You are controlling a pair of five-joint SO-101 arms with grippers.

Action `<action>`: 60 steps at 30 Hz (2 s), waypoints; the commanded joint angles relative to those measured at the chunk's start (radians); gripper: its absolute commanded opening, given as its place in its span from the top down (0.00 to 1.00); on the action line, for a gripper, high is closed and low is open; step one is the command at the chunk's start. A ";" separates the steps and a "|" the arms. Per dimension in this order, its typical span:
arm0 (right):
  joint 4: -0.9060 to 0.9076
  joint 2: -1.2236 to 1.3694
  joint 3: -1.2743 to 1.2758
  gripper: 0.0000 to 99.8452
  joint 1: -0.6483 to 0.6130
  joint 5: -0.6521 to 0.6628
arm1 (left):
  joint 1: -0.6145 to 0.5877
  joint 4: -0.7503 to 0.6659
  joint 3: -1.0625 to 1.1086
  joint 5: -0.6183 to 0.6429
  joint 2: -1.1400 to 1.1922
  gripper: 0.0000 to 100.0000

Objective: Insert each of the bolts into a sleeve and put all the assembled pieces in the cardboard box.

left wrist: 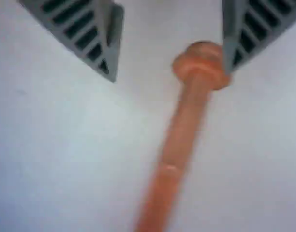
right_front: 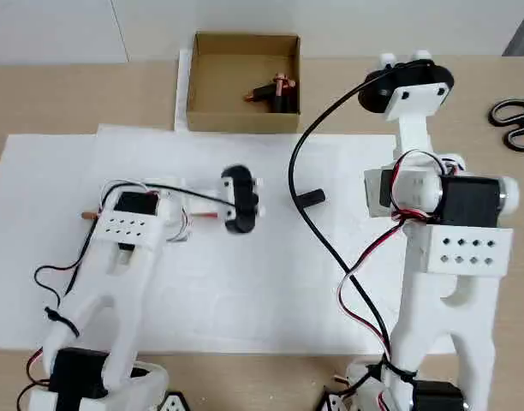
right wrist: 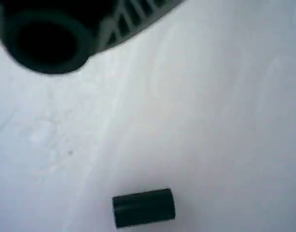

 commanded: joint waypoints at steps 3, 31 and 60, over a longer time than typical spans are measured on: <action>0.001 -0.041 -0.003 1.00 0.005 0.009 | 0.003 0.176 -0.239 0.450 -0.115 0.86; 0.008 -0.041 -0.003 1.00 0.001 0.003 | -0.035 0.577 -0.590 1.926 0.233 0.86; 0.013 -0.041 -0.003 1.00 0.001 0.003 | -0.048 0.606 -1.021 2.325 0.904 0.86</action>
